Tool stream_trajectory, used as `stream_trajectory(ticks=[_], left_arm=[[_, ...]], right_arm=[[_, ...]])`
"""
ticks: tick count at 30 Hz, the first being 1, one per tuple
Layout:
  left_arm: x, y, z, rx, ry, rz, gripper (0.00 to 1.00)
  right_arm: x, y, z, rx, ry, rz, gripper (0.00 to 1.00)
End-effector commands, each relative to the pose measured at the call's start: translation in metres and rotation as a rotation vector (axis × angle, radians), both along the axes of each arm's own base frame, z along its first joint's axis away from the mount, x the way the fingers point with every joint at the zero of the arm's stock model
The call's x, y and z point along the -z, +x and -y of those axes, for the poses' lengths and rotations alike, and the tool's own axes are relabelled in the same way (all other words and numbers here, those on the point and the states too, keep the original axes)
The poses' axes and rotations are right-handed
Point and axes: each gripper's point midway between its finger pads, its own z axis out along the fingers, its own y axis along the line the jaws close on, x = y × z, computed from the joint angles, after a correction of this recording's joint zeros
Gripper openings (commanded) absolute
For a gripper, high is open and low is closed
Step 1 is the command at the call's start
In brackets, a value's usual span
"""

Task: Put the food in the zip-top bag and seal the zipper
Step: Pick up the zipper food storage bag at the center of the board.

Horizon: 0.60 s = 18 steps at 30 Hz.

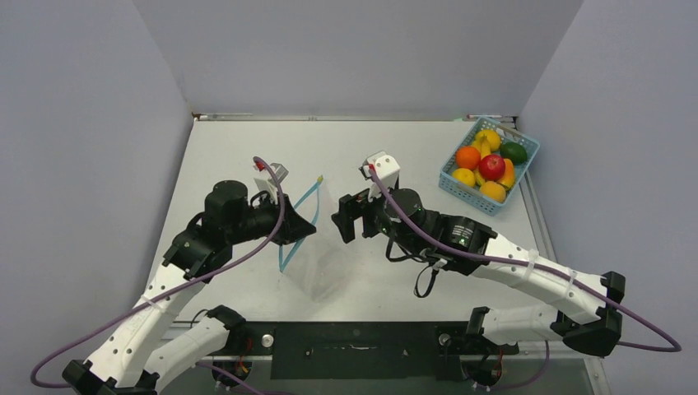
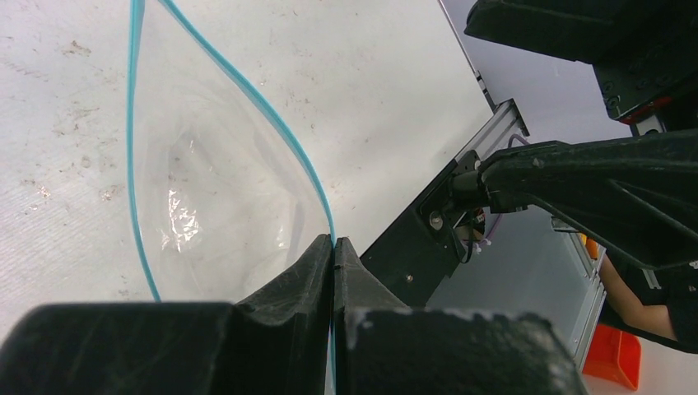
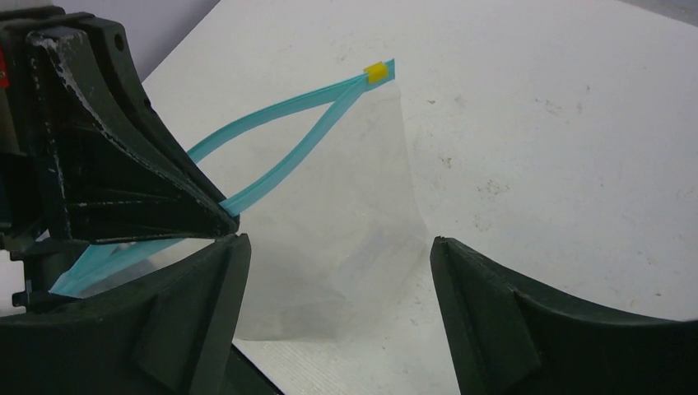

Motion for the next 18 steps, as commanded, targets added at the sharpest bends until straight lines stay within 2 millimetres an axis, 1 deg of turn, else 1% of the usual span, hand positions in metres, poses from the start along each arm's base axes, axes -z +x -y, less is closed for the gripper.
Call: stream_trajectory(ticks=[1,4,9,18], left_arm=[[-0.012,0.005,0.001,-0.014,-0.013,0.038,0.00],[-0.010,0.006,0.002,-0.016,-0.012,0.036,0.00],[-0.008,0.008,0.003,-0.020,-0.010,0.028,0.00],[-0.006,0.011,0.003,-0.030,-0.004,0.030,0.00]], right_arm=[[-0.017,0.011,-0.014,0.062,0.065,-0.037,0.81],[-0.018,0.018,-0.024,0.089,0.081,-0.062,0.79],[-0.012,0.029,-0.039,0.121,0.089,-0.101,0.76],[0.001,0.048,-0.054,0.179,0.097,-0.152,0.68]])
